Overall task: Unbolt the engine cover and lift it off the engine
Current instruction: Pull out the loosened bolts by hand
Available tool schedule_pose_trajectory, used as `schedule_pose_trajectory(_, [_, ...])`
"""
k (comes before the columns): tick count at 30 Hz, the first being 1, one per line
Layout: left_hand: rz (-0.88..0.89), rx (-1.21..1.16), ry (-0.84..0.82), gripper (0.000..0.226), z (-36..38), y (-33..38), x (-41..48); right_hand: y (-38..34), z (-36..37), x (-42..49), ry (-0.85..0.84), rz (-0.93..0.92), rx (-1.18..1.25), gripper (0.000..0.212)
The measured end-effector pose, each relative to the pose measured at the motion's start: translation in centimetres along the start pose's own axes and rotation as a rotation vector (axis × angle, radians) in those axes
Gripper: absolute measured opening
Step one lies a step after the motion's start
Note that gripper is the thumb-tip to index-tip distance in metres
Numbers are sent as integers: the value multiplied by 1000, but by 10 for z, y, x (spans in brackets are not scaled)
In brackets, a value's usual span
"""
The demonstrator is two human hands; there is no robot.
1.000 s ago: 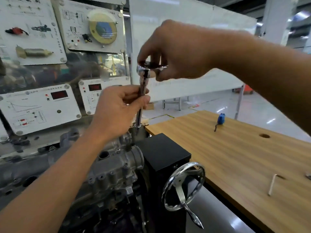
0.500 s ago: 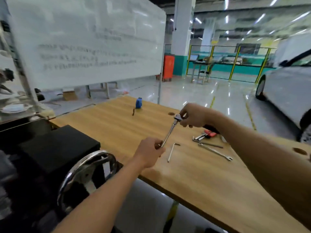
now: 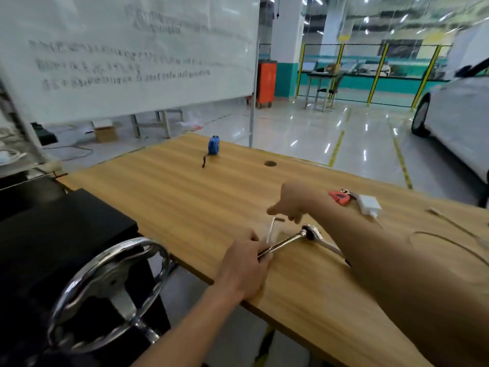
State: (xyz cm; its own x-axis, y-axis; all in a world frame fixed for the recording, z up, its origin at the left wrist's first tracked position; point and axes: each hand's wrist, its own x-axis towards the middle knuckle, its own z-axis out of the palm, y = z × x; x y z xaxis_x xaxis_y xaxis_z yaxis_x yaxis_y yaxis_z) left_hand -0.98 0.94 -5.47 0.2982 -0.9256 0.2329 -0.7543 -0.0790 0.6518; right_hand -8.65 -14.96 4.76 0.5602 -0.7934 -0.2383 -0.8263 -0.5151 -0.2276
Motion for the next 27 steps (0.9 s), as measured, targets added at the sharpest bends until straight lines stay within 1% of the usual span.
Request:
schedule_pose_trajectory(1, [-21,-3,-13,18,-2,4,-2,-12,11,3,-39,16,-12,35])
schedule_pose_trajectory(3, [-56,-21,-60,21,-10,10,-10,-30,31,9,-77,59,-30,25])
schedule_pose_trajectory(6, [-78,-51,-80,19,-34,10,-32,-47,41,19,3,112,-16,26])
schedule_pose_trajectory(8, [-115,-64,-58,20,-59,8,-53,-58,43,23,57,79,-35,29])
schedule_pose_trajectory(9, [-152,-63,-56,24,-75,6,-65,-62,45,25,80,46,-44,32])
schedule_pose_trajectory(10, [-176,-10,-74,29,-93,4,-75,-65,47,27,108,7,-5,34])
schedule_pose_trajectory(12, [-163,204,-104,32,-133,3,-99,-74,44,22,148,-90,204,31])
schedule_pose_trajectory(13, [-147,283,-82,29,-153,4,-112,-81,39,14,182,-162,328,26])
schedule_pose_trajectory(15, [-159,324,63,25,-195,10,-138,-111,26,-15,230,-286,588,17])
schedule_pose_trajectory(17, [-218,227,256,32,-231,14,-160,-160,17,-62,183,-431,840,16])
schedule_pose_trajectory(18, [-252,171,310,38,-246,17,-169,-186,17,-88,118,-501,957,18])
schedule_pose_trajectory(19, [-283,104,311,41,-259,20,-177,-213,21,-114,46,-574,1061,22])
schedule_pose_trajectory(20, [-314,10,277,41,-270,24,-184,-237,25,-140,0,-648,1128,26])
schedule_pose_trajectory(22, [-367,-246,253,30,-284,28,-196,-279,31,-180,-14,-737,1173,28])
schedule_pose_trajectory(23, [-390,-311,293,26,-292,27,-204,-295,32,-194,-36,-740,1216,30])
schedule_pose_trajectory(24, [-405,-288,349,28,-302,26,-213,-308,33,-203,-107,-732,1307,32])
schedule_pose_trajectory(25, [-411,-175,407,32,-313,23,-223,-319,32,-210,-205,-729,1387,30])
schedule_pose_trajectory(26, [-409,-35,457,35,-324,20,-233,-327,31,-216,-273,-745,1397,26])
schedule_pose_trajectory(27, [-400,96,487,36,-337,18,-245,-331,32,-218,-274,-787,1347,24])
